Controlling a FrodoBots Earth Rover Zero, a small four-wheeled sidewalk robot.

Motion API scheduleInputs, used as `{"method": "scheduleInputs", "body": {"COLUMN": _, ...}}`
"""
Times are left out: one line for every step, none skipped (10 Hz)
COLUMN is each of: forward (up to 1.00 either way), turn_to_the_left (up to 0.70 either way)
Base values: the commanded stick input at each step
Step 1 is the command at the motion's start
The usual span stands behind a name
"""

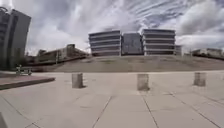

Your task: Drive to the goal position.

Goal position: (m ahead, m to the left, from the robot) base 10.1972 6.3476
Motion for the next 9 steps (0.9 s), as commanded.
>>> {"method": "scheduleInputs", "body": {"forward": 1.00, "turn_to_the_left": 0.00}}
{"method": "scheduleInputs", "body": {"forward": 1.00, "turn_to_the_left": 0.00}}
{"method": "scheduleInputs", "body": {"forward": 1.00, "turn_to_the_left": 0.00}}
{"method": "scheduleInputs", "body": {"forward": 1.00, "turn_to_the_left": 0.00}}
{"method": "scheduleInputs", "body": {"forward": 1.00, "turn_to_the_left": 0.00}}
{"method": "scheduleInputs", "body": {"forward": 1.00, "turn_to_the_left": 0.03}}
{"method": "scheduleInputs", "body": {"forward": 1.00, "turn_to_the_left": 0.08}}
{"method": "scheduleInputs", "body": {"forward": 1.00, "turn_to_the_left": 0.10}}
{"method": "scheduleInputs", "body": {"forward": 1.00, "turn_to_the_left": 0.26}}
